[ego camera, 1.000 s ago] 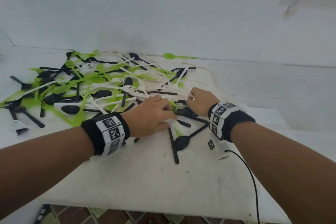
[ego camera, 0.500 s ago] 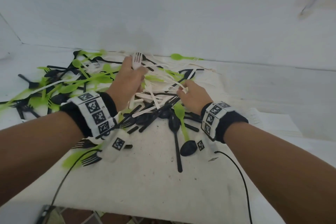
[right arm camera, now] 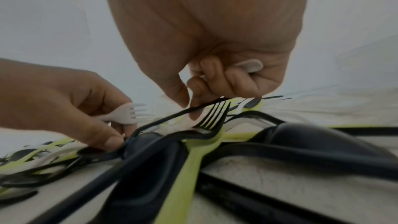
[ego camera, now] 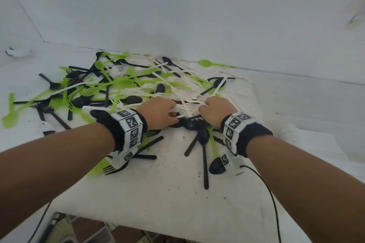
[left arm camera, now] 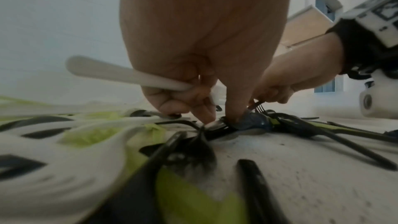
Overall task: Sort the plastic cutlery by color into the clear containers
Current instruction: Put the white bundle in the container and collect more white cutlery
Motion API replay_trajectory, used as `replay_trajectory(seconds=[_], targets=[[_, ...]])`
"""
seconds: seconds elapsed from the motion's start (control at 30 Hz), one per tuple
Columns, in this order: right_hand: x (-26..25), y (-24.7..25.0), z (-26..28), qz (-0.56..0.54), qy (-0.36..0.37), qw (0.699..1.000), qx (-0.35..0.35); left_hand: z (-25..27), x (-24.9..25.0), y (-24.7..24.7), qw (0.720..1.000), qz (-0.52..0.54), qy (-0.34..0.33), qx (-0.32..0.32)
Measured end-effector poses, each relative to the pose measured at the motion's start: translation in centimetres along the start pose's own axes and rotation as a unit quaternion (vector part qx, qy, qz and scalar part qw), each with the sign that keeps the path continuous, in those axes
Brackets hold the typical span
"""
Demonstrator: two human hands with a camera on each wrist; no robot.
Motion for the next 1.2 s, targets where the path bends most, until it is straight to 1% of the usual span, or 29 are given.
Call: replay_trajectory(seconds=[0.07,0.13,0.2,0.27,0.33,0.37,0.47,0.53,0.63,0.7,0.77,0.83,0.93,1.03,1.1,1.13,1.2], targets=[[0.2,0.7,0.2,0.01,-0.006,1.0,0.012,-0.7,0.7,-0.3,1.0,-0.01,-0.003,-0.014],[-0.1,1.3,0.5,-0.009,-0.002,0.999,0.034,-1.0,1.1,-0.4,1.0,-0.001,-0.013,-0.024],[-1.0,1.6,0.5,-0.024,0.016,0.998,0.058,-0.9,1.1,-0.3,0.999,0.036,-0.018,-0.028],[-2.4,1.5,0.1,-0.014,0.047,0.996,0.069,-0.4,1.0,0.0,0.997,0.067,-0.018,-0.019],[-3.6,1.1,-0.7,-0.006,0.061,0.996,0.058,0.4,0.7,0.5,0.998,0.059,-0.011,-0.011],[-3.9,0.7,-1.3,0.001,0.055,0.998,0.04,1.0,0.4,0.6,0.999,0.05,-0.006,-0.019],[-4.0,-0.6,-2.5,0.039,0.026,0.999,-0.005,2.5,-0.3,0.4,0.996,0.052,-0.01,-0.075],[-3.7,-0.8,-2.8,0.027,0.021,0.999,-0.008,3.1,-0.6,0.2,0.993,0.066,-0.03,-0.093],[-3.3,-0.1,-2.4,-0.033,0.017,0.999,0.011,3.0,-0.6,0.2,0.993,0.086,-0.04,-0.076],[-2.6,1.2,-1.5,-0.103,0.007,0.994,0.045,2.0,0.0,0.4,0.993,0.103,-0.038,-0.044],[-1.6,2.6,-0.5,-0.165,0.0,0.982,0.096,0.7,0.9,0.6,0.995,0.097,-0.037,-0.009],[0.0,3.5,0.3,-0.188,-0.014,0.974,0.126,-1.0,2.1,0.5,0.996,0.068,-0.05,0.002],[3.3,3.5,0.9,-0.212,-0.065,0.967,0.125,-3.3,3.5,0.2,0.998,0.025,-0.061,-0.008],[6.9,3.6,1.6,-0.258,-0.116,0.951,0.124,-4.8,3.7,0.3,0.997,0.025,-0.07,-0.026],[8.8,3.6,1.8,-0.274,-0.148,0.943,0.117,-5.1,3.7,0.6,0.995,0.041,-0.075,-0.044],[9.4,3.6,1.9,-0.271,-0.155,0.943,0.111,-5.0,3.7,0.8,0.995,0.058,-0.076,-0.042],[9.8,3.5,1.6,-0.242,-0.162,0.952,0.091,-4.4,3.6,1.7,0.989,0.12,-0.081,-0.02]])
Point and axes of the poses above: each hand's wrist, its own z-axis away from the middle knuckle, its own y-axis out of the back of the hand, x = y × z, the point moved 5 cm from there along -z, towards the middle knuckle, and after that the axes turned 15 degrees about -x, right-handed, at the moved point
